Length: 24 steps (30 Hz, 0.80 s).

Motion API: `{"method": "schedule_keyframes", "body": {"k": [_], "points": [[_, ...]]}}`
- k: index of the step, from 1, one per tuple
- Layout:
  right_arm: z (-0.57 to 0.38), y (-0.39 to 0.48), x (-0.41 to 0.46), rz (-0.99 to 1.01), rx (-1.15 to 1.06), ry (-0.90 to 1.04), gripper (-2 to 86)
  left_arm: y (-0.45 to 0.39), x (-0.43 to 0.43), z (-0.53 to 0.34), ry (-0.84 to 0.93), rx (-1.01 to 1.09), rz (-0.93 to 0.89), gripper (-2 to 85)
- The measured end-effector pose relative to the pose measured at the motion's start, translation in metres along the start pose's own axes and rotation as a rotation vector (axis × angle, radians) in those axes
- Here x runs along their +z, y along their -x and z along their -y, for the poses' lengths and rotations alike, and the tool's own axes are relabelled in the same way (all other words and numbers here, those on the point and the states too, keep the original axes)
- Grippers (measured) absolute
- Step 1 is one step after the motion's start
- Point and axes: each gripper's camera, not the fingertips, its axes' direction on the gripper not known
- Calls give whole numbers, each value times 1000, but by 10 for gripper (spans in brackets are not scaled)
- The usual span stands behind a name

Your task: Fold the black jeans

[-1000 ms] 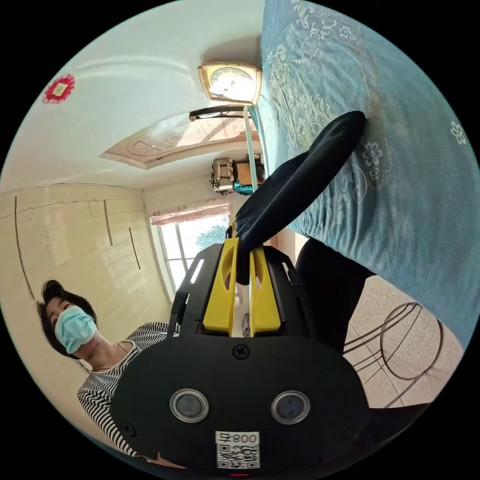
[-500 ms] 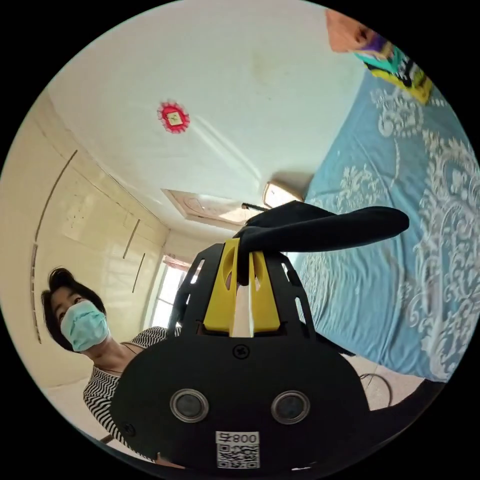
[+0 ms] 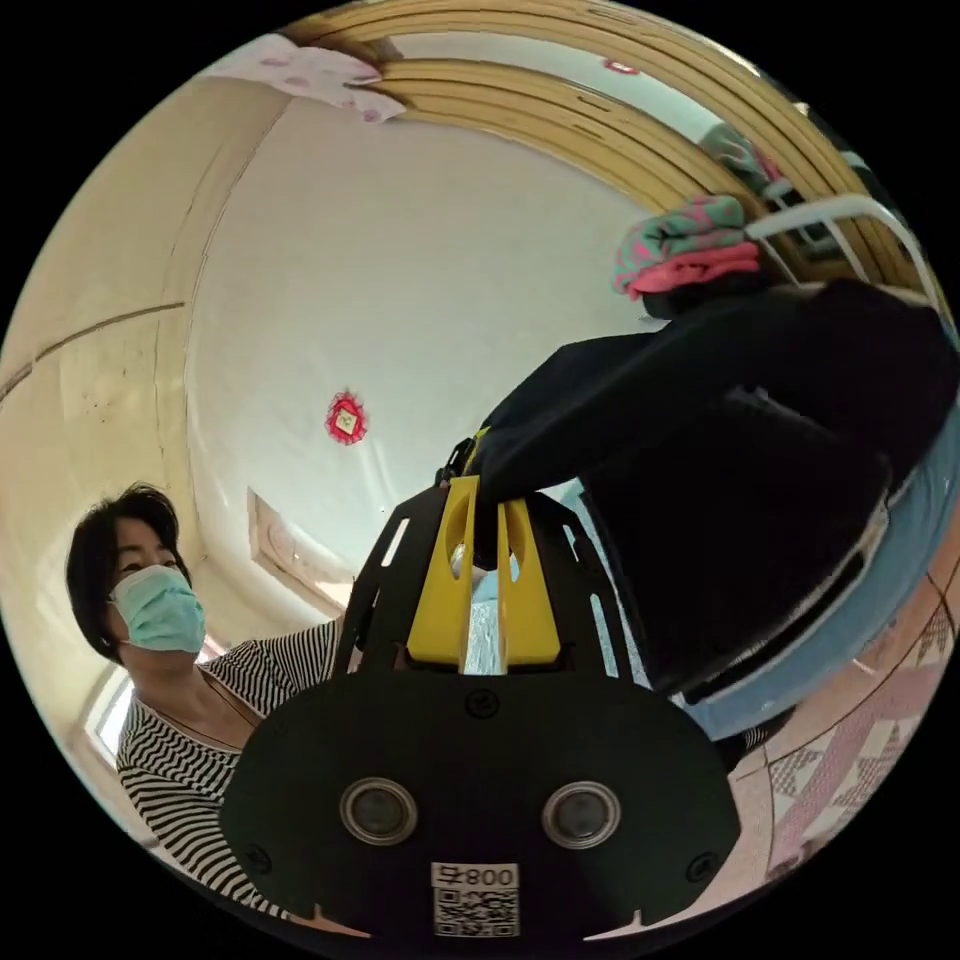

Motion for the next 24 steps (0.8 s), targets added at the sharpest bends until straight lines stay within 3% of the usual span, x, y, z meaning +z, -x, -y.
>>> {"method": "schedule_keyframes", "body": {"k": [3, 5, 8, 15, 19, 24], "points": [[-31, -61, -22, -100, 211, 25, 3, 62, 86, 15, 172, -98, 174, 71], [-51, -88, -24, -29, 289, 56, 5, 92, 121, 27, 133, -95, 103, 72], [-51, -96, -35, 49, 283, 2, 7, 115, 163, 50, 163, -80, 146, 76], [-39, -80, -67, -16, 274, -23, 12, 148, 251, 83, 189, -37, 144, 95], [-45, -68, -96, -59, 317, -103, 10, 159, 285, 92, 120, -5, 195, 100], [-20, -18, -116, -293, 200, -127, 2, 149, 309, 97, 3, 146, 318, 70]]}}
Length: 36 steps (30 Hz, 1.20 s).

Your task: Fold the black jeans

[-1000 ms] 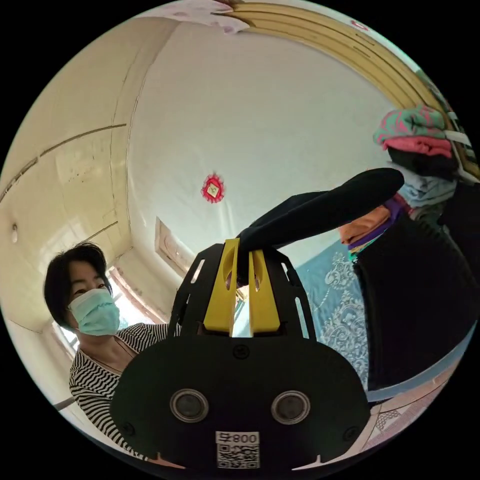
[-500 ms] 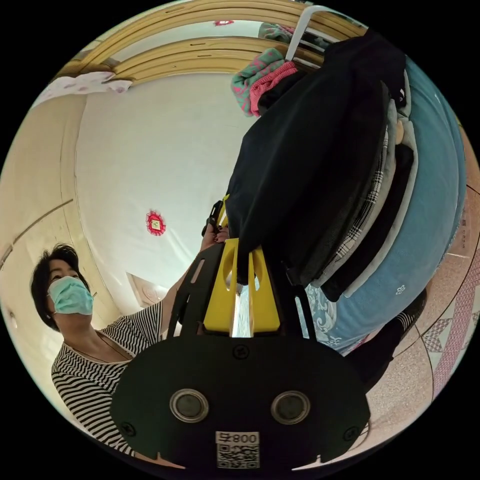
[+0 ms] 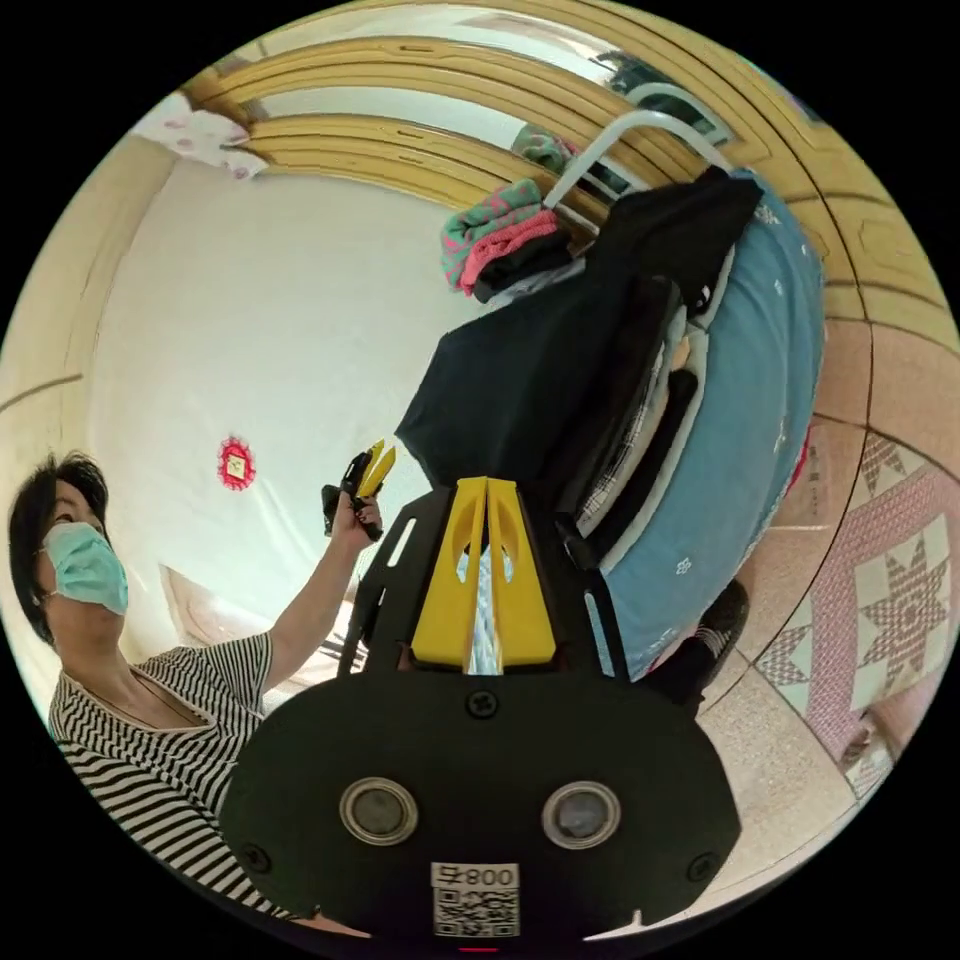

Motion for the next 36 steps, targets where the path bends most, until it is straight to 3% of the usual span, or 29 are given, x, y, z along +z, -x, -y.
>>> {"method": "schedule_keyframes", "body": {"k": [3, 8, 12, 15, 27, 31, 36], "points": [[30, 59, 5, -134, -210, -32, 1, -23, 34, 5, 19, 127, 17, 36], [97, 161, 97, -398, -623, 70, 0, -62, 127, 11, 141, 332, 163, 7], [135, 181, 177, -533, -696, 223, 0, -57, 193, 9, 258, 368, 363, 2], [147, 169, 235, -725, -720, 346, 1, -53, 220, -2, 210, 428, 422, 1], [173, 193, 257, -745, -777, 381, 1, -34, 280, -14, 167, 420, 441, 1], [172, 211, 217, -655, -800, 363, 1, -35, 277, -12, 246, 410, 370, 1], [134, 219, 137, -478, -825, 299, 1, -48, 263, -31, 131, 537, 432, 1]]}}
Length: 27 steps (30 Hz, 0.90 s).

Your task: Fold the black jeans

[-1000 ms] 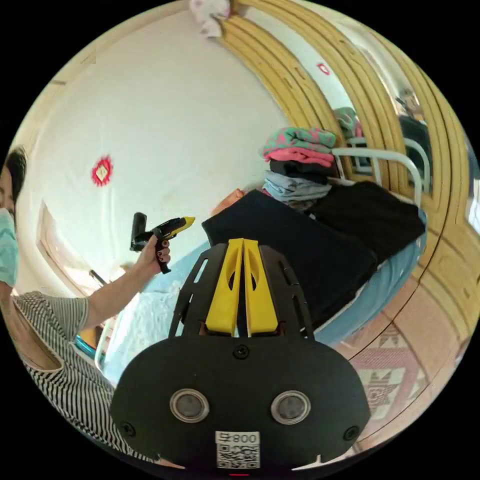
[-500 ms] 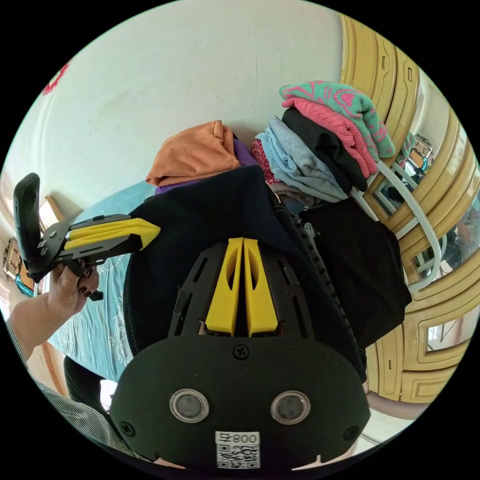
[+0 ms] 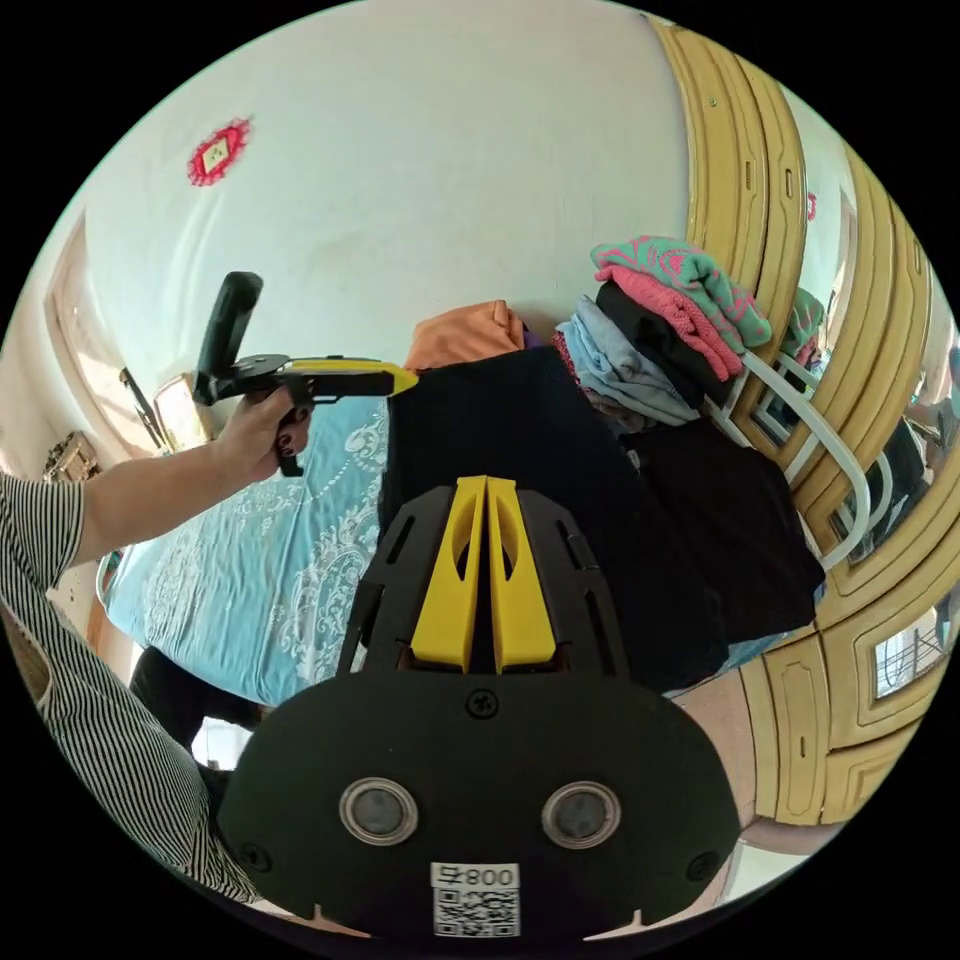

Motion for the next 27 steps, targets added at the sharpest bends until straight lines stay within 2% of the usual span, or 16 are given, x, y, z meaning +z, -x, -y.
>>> {"method": "schedule_keyframes", "body": {"k": [4, 10, 15, 18, 20, 23, 27], "points": [[-53, 11, 1, 14, 36, 66, 1, -6, 26, -16, 103, 61, 103, 1], [-67, -1, 6, 29, 142, -47, 1, 4, 23, -36, 89, 39, 116, 1], [-70, -22, -12, 101, 185, -103, 2, 22, 10, -45, 73, -21, 30, 1], [-72, -44, -35, 137, 224, -157, 3, 40, -9, -59, 7, -96, -86, 1], [-72, -64, -62, 69, 255, -264, 6, 53, -26, -75, -49, -151, -171, 1], [-57, -98, -86, -80, 286, -339, 19, 67, -45, -103, -74, -218, -195, 1], [-12, -145, -84, -186, 272, -285, 56, 78, -61, -138, -45, -278, -218, 1]]}}
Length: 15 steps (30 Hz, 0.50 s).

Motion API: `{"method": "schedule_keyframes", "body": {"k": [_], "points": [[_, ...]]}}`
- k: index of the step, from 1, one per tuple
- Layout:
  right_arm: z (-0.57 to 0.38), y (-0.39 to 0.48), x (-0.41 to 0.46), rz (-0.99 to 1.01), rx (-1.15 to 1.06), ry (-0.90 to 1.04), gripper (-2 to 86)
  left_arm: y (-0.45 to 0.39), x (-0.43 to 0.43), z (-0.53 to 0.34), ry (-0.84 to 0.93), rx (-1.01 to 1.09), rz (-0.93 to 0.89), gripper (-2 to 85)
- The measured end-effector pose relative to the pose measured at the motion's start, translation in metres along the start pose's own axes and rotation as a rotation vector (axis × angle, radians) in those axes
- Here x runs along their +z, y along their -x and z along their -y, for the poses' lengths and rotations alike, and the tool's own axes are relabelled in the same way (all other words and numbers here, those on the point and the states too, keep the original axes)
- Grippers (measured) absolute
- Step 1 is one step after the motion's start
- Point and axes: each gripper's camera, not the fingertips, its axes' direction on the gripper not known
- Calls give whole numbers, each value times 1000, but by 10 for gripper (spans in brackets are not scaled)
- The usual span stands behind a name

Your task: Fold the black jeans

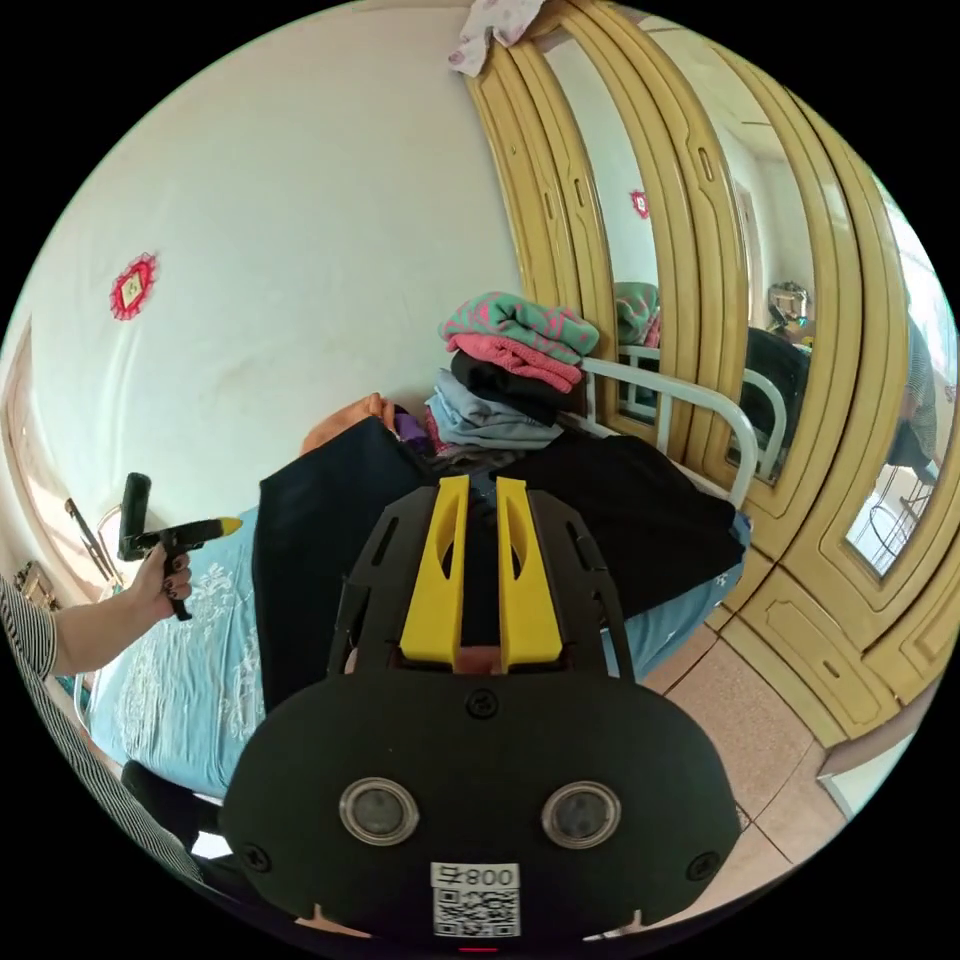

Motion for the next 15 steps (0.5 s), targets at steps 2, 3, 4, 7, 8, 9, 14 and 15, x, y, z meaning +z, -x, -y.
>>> {"method": "schedule_keyframes", "body": {"k": [2, 3, 4, 7, 8, 9, 14, 15], "points": [[35, -15, 29, -41, -9, 76, 69, 8, -11, -19, 35, -26, -4, 1], [44, -17, 37, -48, -17, 99, 72, 9, -13, -24, 49, -32, -3, 1], [59, -22, 55, -64, -21, 153, 78, 12, -16, -32, 81, -41, -4, 1], [87, -28, 102, -120, -66, 312, 83, 17, -26, -50, 127, -75, -26, 1], [93, -31, 120, -141, -70, 374, 85, 19, -31, -56, 137, -89, -41, 1], [95, -33, 129, -146, -70, 403, 87, 20, -33, -59, 141, -96, -47, 1], [91, -41, 186, -223, -124, 661, 92, 25, -53, -81, 177, -155, -92, 1], [90, -41, 188, -234, -130, 669, 91, 25, -55, -83, 184, -159, -98, 1]]}}
